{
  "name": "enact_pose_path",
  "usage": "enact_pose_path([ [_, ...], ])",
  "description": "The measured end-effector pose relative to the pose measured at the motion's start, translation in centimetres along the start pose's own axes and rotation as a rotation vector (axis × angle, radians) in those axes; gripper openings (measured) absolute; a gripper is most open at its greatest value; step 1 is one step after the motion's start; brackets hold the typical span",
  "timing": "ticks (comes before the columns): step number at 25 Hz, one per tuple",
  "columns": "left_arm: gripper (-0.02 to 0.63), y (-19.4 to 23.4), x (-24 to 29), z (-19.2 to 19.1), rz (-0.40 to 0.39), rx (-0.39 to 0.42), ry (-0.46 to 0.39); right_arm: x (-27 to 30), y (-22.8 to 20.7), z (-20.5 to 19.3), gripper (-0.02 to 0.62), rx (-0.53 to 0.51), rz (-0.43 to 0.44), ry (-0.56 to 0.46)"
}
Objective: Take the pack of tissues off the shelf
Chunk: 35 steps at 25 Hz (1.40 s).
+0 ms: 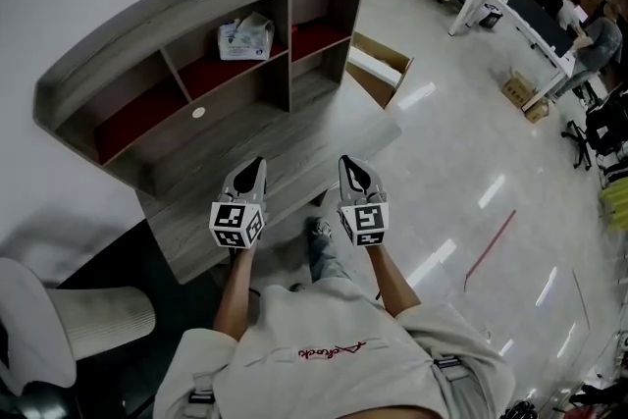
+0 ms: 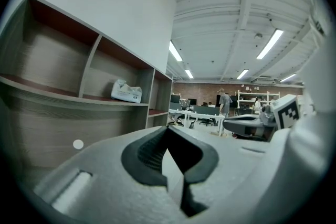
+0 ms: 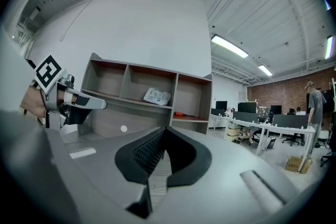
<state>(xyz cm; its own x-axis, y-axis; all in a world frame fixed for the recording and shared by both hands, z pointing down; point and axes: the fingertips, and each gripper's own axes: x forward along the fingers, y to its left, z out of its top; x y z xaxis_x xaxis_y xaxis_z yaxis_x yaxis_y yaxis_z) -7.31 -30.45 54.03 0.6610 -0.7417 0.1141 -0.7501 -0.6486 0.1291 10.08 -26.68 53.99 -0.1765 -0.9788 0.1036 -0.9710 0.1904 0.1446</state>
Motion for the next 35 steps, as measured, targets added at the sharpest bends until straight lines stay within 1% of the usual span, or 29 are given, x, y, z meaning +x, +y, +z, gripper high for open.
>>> enact_pose_path([
  [4,-0.002,1.4,3.0,1.3,0.025,0.008,-0.003,3.6,-1.4,0.3,0.008,0.004,0.037,-0.015],
  [8,-0.002,3.5,6.5,3.8,0.068,0.027,-0.023,8.0,-3.0,1.5,0.008,0.004,0.082,-0.036],
  [17,-0.002,7.6,13.5,10.2,0.179,0.084,-0.07,17.1,-8.2,3.9,0.008,0.003,0.171,-0.09],
  [22,-0.002,10.6,16.0,12.6,0.263,0.1,-0.072,20.9,-10.0,3.9,0.008,0.024,0.215,-0.101],
  [24,-0.002,11.3,17.0,13.2,0.286,0.099,-0.06,22.2,-10.7,3.8,0.008,0.032,0.231,-0.1],
  [27,-0.002,11.4,18.5,13.2,0.298,0.115,-0.04,23.8,-10.7,3.8,0.008,0.049,0.262,-0.107],
  [32,-0.002,11.5,19.4,12.0,0.304,0.107,-0.022,25.2,-8.8,4.5,0.008,0.07,0.319,-0.122],
  [35,-0.002,11.8,19.5,11.1,0.299,0.097,-0.015,26.1,-7.8,5.0,0.008,0.072,0.338,-0.127],
])
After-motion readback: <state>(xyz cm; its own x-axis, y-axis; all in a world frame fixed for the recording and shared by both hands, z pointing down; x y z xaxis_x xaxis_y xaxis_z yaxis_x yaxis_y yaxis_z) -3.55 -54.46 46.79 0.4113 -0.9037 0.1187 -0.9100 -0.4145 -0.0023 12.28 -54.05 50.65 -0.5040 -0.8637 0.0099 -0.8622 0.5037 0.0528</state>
